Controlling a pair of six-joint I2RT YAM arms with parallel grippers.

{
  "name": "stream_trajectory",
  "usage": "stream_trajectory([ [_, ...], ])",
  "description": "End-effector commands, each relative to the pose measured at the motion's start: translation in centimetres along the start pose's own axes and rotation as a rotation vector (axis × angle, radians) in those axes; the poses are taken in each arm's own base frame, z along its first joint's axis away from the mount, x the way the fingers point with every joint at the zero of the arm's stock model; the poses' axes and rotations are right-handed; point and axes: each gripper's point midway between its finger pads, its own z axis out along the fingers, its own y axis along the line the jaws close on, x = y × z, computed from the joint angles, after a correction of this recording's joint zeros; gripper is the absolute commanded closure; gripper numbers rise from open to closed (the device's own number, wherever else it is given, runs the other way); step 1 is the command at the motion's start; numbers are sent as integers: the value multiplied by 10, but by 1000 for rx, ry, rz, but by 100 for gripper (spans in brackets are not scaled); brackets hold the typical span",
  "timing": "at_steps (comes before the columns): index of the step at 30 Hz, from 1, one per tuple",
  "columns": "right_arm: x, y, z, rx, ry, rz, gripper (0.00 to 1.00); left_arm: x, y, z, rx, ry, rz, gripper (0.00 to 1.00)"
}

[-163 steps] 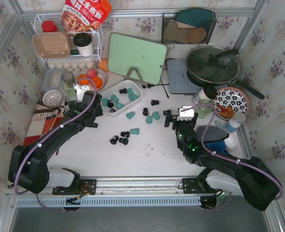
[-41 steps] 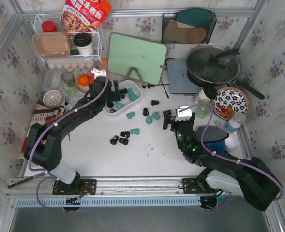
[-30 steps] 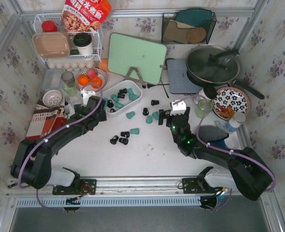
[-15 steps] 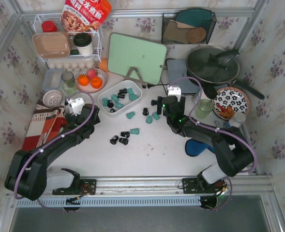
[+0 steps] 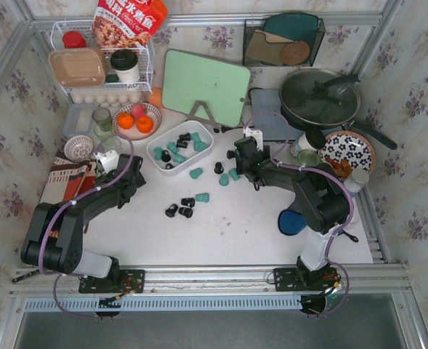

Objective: Mix the coffee capsules in the storage basket

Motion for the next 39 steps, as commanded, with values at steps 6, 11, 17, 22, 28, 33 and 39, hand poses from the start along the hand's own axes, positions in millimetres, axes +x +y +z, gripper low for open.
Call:
stream_trajectory([
  [6, 5, 6, 3, -25, 20, 12, 30, -2, -23, -2, 139, -13, -49, 0],
  [11, 5, 10, 0, -53, 26, 26, 39, -2, -24, -1, 134, -4, -41, 0],
  [17, -5, 12, -8, -79, 7, 45, 56, -2, -25, 0, 129, 6, -31, 0],
  [22, -33, 17, -23, -124, -56, 77, 65, -2, -26, 0, 131, 7, -27, 0],
  [28, -103, 63, -56, -376, -225, 113, 65, -1, -26, 1, 128, 15, -23, 0],
  [33, -145, 141, -88, -569, -379, 13, 63, -1, -27, 1, 127, 17, -22, 0],
  [39, -170, 198, -74, -655, -407, -7, 62, -1, -27, 1, 127, 17, -21, 0],
])
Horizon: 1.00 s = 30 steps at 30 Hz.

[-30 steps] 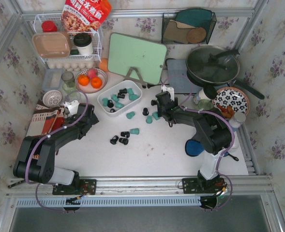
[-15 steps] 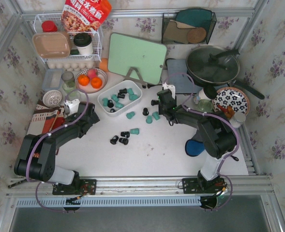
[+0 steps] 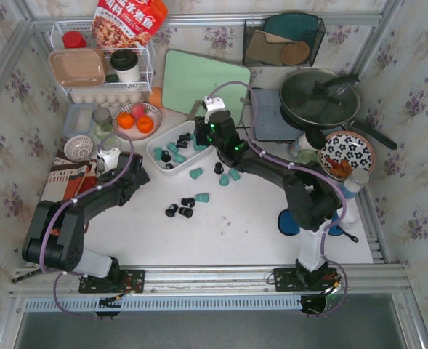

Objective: Mix the coffee capsules in the storage basket

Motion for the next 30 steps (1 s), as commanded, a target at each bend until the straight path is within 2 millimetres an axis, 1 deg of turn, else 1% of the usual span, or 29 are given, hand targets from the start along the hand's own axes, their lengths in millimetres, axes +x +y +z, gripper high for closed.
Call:
stream_trajectory([
  [1, -11, 23, 35, -82, -37, -9, 62, -3, -1, 0, 3, -8, 4, 0],
  [4, -9, 33, 57, -104, -25, 15, 61, -3, -2, 0, 3, -8, 4, 0],
  [7, 5, 38, 74, -102, 5, 34, 58, -3, -2, 0, 3, -9, 4, 0],
  [9, 14, 39, 80, -93, 33, 47, 55, -3, -2, 1, 2, -9, 3, 0],
  [10, 18, 40, 82, -89, 43, 52, 51, -4, -2, 1, 3, -9, 3, 0],
  [12, 26, 42, 82, -83, 62, 52, 46, -3, -2, 1, 3, -8, 4, 0],
  [14, 30, 42, 81, -77, 76, 47, 39, -3, -2, 0, 6, -8, 6, 0],
  [18, 32, 44, 74, -84, 104, 22, 28, -3, -4, 1, 18, -6, 16, 0],
  [21, 28, 44, 66, -91, 113, 9, 26, -3, -10, 1, 52, -1, 42, 0],
  [24, 17, 44, 51, -94, 106, 4, 25, -10, -26, -5, 160, -20, 127, 0],
  [25, 13, 43, 45, -93, 101, 2, 25, -14, -32, -9, 203, -41, 155, 0],
  [26, 9, 41, 37, -94, 91, -4, 25, -26, -38, -20, 253, -93, 178, 0],
  [27, 10, 40, 30, -96, 91, -13, 25, -33, -43, -30, 297, -137, 214, 0],
  [29, 12, 35, 16, -96, 86, -41, 24, -42, -47, -44, 359, -226, 246, 0],
  [30, 9, 32, 7, -89, 75, -55, 24, -48, -49, -53, 397, -279, 257, 0],
])
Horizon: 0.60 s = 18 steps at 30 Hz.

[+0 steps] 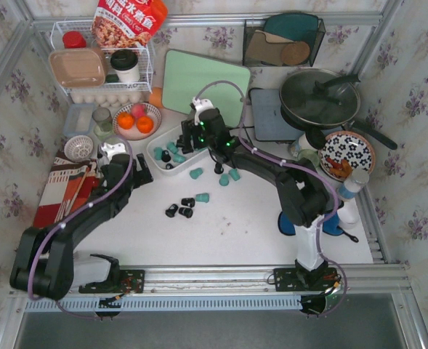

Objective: Mix the coffee capsules in the storage basket

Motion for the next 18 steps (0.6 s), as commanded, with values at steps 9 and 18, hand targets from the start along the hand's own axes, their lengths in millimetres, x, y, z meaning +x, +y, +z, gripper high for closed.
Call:
stream_trajectory([
  [9, 29, -32, -80, 81, -39, -86, 22, -44, -42, -45, 291, -392, 401, 0],
  [18, 92, -47, -95, 141, 88, 41, 29, -25, -41, -79, 365, -495, 467, 0],
])
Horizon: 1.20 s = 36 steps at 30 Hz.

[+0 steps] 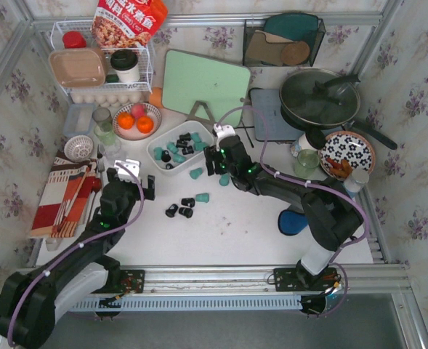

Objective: Mix the coffee capsules in the storage basket

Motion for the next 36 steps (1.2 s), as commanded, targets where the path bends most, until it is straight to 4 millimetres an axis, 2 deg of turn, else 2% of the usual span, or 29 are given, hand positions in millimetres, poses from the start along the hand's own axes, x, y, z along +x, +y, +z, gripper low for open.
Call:
stream_trajectory([
  [1, 26, -7, 0, 34, 31, 74, 30, -13, -6, -5, 50, -84, 32, 0],
  [5, 52, -11, 3, 47, 86, 94, 32, -13, -13, 4, 86, -40, 53, 0],
  [8, 64, -14, 5, 64, 111, 93, 34, -11, -16, 10, 99, -4, 63, 0],
  [12, 70, -18, 10, 81, 121, 89, 36, -11, -10, 10, 62, -1, 50, 0],
  [20, 78, -23, 14, 110, 137, 80, 54, -11, -3, 9, 22, -11, 33, 0],
  [28, 59, -11, 9, 50, 101, 84, 83, -11, -4, 10, 23, -2, 34, 0],
  [33, 36, 1, 3, 1, 53, 95, 92, -10, -4, 12, 26, 6, 36, 0],
  [36, 15, 8, -1, -25, 6, 104, 95, -10, -4, 12, 27, 9, 38, 0],
])
